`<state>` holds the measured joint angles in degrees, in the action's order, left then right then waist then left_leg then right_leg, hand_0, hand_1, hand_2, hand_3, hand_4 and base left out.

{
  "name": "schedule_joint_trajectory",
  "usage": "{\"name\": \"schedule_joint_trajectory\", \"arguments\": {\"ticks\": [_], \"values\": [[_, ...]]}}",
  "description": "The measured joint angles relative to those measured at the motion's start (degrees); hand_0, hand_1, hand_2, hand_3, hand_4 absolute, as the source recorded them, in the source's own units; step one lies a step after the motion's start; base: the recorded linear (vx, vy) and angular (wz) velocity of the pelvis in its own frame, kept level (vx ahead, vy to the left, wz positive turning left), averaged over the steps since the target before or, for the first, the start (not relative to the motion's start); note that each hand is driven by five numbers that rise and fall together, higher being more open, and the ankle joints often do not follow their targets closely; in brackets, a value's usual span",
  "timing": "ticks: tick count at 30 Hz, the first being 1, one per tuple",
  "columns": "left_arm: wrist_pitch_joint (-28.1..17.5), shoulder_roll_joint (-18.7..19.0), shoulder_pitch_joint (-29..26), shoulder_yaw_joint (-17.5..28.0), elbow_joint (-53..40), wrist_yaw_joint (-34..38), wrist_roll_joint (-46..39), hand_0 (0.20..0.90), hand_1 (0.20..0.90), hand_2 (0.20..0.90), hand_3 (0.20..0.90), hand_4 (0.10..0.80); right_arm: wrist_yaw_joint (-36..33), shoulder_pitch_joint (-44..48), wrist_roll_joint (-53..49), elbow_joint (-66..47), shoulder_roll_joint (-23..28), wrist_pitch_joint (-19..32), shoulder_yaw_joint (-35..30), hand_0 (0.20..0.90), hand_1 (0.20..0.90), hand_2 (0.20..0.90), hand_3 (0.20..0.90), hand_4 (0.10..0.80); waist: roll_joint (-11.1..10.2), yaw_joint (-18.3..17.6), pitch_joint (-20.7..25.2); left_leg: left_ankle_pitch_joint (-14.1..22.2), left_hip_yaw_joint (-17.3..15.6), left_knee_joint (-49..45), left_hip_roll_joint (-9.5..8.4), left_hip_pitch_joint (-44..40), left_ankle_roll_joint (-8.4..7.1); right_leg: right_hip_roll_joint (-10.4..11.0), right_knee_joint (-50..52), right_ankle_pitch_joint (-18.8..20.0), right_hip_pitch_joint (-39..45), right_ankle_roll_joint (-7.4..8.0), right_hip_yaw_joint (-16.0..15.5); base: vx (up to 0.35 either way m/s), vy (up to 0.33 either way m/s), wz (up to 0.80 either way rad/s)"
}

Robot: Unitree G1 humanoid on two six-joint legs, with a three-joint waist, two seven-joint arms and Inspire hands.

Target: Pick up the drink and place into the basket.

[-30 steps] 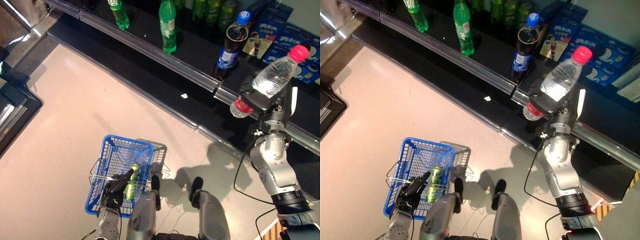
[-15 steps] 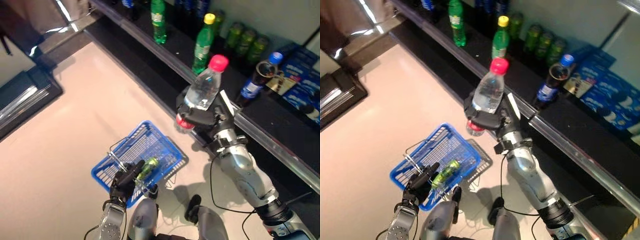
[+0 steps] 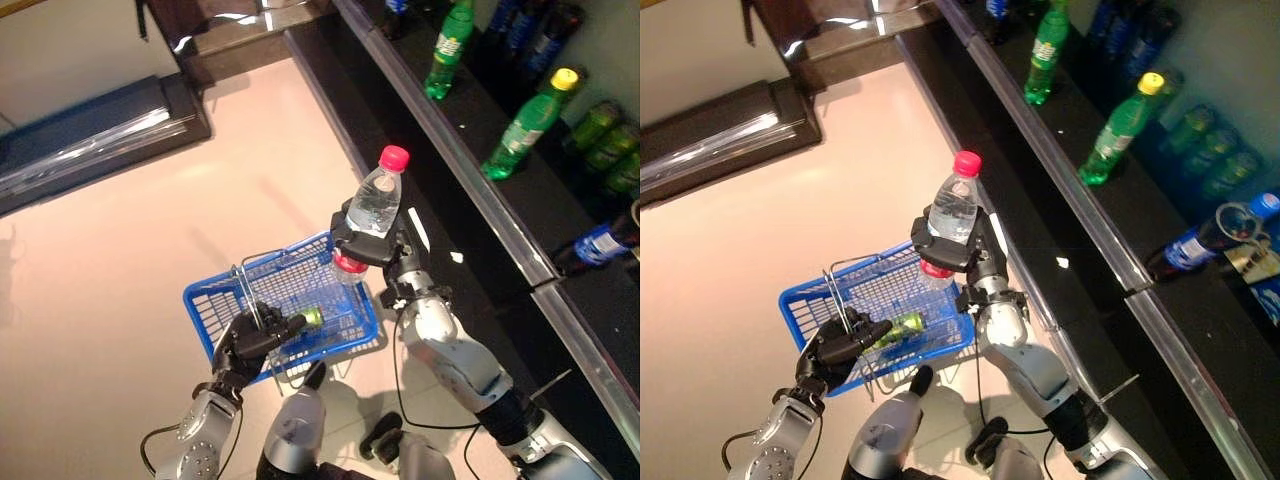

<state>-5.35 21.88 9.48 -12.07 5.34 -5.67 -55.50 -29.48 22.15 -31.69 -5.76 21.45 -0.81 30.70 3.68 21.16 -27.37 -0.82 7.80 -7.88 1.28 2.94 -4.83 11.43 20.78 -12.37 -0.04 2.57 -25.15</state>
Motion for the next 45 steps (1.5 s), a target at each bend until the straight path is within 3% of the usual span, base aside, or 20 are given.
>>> {"name": "schedule_joint_trajectory", "arguments": {"ticks": [6, 16, 28, 37, 45], "values": [[0.94, 1.88, 0.03, -0.16, -2.90, -0.42, -0.36, 0.300, 0.300, 0.300, 0.200, 0.100, -2.65, 0.13, 0.05, 4.77, -2.27, 0.06, 3.06, 0.300, 0.300, 0.300, 0.200, 0.100, -0.01, 2.43, 0.00, 0.00, 2.49, -0.03, -0.78, 0.44, 0.02, 0.76, -0.05, -0.75, 1.06, 0.53, -2.50, 0.049, -0.055, 0.23], [4.91, 5.90, -0.51, -1.29, -9.22, -4.96, 0.04, 0.300, 0.300, 0.300, 0.200, 0.100, -3.88, 0.25, 0.18, 12.47, -5.65, 0.08, 7.67, 0.300, 0.300, 0.300, 0.200, 0.100, -0.37, 5.58, 0.19, 0.01, 4.23, -0.10, -1.68, 0.49, 0.12, 1.26, 0.23, -1.65, 1.50, 0.92, -2.75, 0.034, -0.027, 0.08], [8.78, 6.10, -0.65, -2.77, -9.24, -6.82, 0.01, 0.300, 0.300, 0.300, 0.200, 0.100, -4.50, 0.91, 0.91, 15.04, -7.01, 0.19, 8.04, 0.300, 0.300, 0.300, 0.200, 0.100, -0.61, 6.01, 0.31, 0.00, 4.39, -0.03, -1.73, 1.23, 0.12, 1.20, 0.23, -1.63, 0.92, 0.93, -2.82, 0.000, 0.000, 0.00], [8.78, 6.26, -2.21, -2.63, -11.07, -9.15, -0.80, 0.300, 0.300, 0.300, 0.200, 0.100, -4.36, 1.87, 2.60, 28.83, -8.30, 0.21, 8.02, 0.300, 0.300, 0.300, 0.200, 0.100, -0.65, 7.06, 0.34, 0.00, 4.74, -0.06, -1.79, 1.53, 0.12, 1.23, 0.10, -1.66, 0.83, 0.95, -3.12, 0.000, 0.002, 0.01], [12.13, 6.04, -3.02, -2.25, -14.15, -11.84, -9.18, 0.300, 0.300, 0.300, 0.200, 0.100, -3.85, 1.80, 2.45, 34.19, -11.32, 0.20, 8.42, 0.300, 0.300, 0.300, 0.200, 0.100, -0.66, 7.42, 0.34, -0.02, 5.86, -0.10, -1.90, 2.26, 0.11, 1.47, -0.10, -1.72, 0.64, 1.07, -4.42, -0.008, -0.003, 0.07]]}}
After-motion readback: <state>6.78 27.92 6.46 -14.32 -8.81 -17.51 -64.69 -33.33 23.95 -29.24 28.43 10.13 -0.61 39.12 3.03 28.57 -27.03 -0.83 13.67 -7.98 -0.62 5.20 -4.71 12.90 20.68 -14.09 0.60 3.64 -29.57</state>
